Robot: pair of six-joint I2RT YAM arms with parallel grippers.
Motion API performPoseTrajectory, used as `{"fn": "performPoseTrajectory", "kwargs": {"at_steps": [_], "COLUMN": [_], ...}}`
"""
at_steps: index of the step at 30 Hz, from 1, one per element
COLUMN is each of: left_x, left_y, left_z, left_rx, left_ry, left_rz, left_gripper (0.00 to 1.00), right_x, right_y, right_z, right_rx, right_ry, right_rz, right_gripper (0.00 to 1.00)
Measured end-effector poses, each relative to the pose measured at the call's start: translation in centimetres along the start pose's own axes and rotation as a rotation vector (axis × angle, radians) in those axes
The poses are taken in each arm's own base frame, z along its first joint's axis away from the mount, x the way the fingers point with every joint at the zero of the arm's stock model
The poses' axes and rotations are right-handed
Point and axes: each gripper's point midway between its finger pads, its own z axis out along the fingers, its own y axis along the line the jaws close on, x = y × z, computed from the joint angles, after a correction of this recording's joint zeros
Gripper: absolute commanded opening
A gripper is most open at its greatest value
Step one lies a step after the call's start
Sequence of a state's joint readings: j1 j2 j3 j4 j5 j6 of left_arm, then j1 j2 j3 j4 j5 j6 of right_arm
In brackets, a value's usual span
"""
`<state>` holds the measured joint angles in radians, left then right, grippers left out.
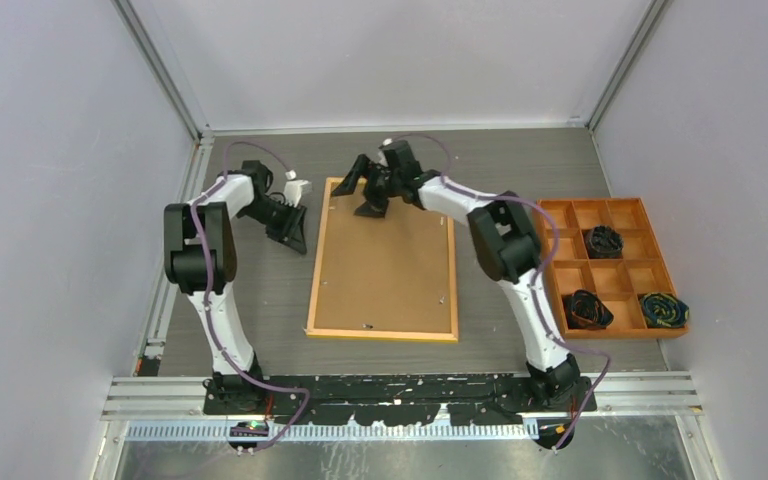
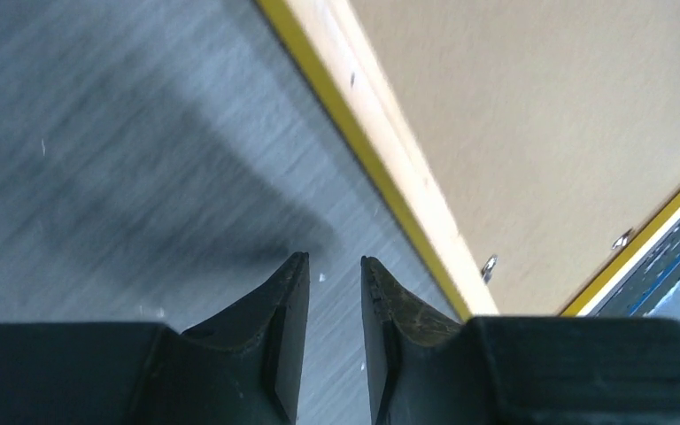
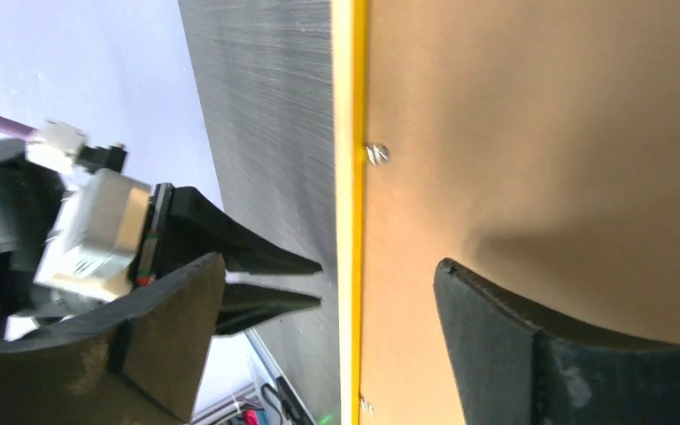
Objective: Put the photo into the frame
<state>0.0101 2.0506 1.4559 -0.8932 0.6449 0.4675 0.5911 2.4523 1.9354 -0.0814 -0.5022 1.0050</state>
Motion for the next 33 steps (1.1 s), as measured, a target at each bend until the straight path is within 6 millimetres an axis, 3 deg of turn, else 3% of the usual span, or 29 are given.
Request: {"fn": "performPoseTrajectory", "kwargs": {"at_steps": [3,8,10,13,17,21,28,33], "left_x": [2.0,5.4,6.4,7.7,8.8,9.6,10.0,10.8], "left_y": [0.1,-1.4,-2.5,-3.7,-5.0,-5.8,-7.2,-9.5], "left_z": [-0.7,-0.7,-0.4,-0.1,0.2,0.5,1.2,2.3], "left_rx": [-0.041,-0.067,-0.073,-0.081,-0.087,-0.091,-0.099,-0.078], "left_ry": [0.033,0.110,0.144,0.187,0.232,0.269,0.335,0.440], "left_rz": [0.026,0.080,0.128,0.189,0.265,0.338,0.430,0.475], "left_gripper": [0.32,0.33,0.33,0.33,0.33,0.34,0.34,0.35], "right_x": [-1.7,-6.6,-8.3,-8.9,-6.5,-5.1,-6.9,-9.8], "right_y": [-1.0,-3.1,-5.4,-9.7,-15.3,-17.8,-16.0,-13.5], "right_z": [-5.0,-16.5,-21.1,-24.6,-24.6,-23.0,-19.5,-14.7], "right_rx": [0.037,0.106,0.163,0.261,0.395,0.447,0.410,0.380], "right_ry": [-0.058,-0.284,-0.396,-0.489,-0.464,-0.411,-0.385,-0.390], "right_rz": [0.039,0.083,0.110,0.164,0.236,0.269,0.237,0.166], "right_gripper": [1.00,1.00,1.00,1.00,1.00,1.00,1.00,1.00]}}
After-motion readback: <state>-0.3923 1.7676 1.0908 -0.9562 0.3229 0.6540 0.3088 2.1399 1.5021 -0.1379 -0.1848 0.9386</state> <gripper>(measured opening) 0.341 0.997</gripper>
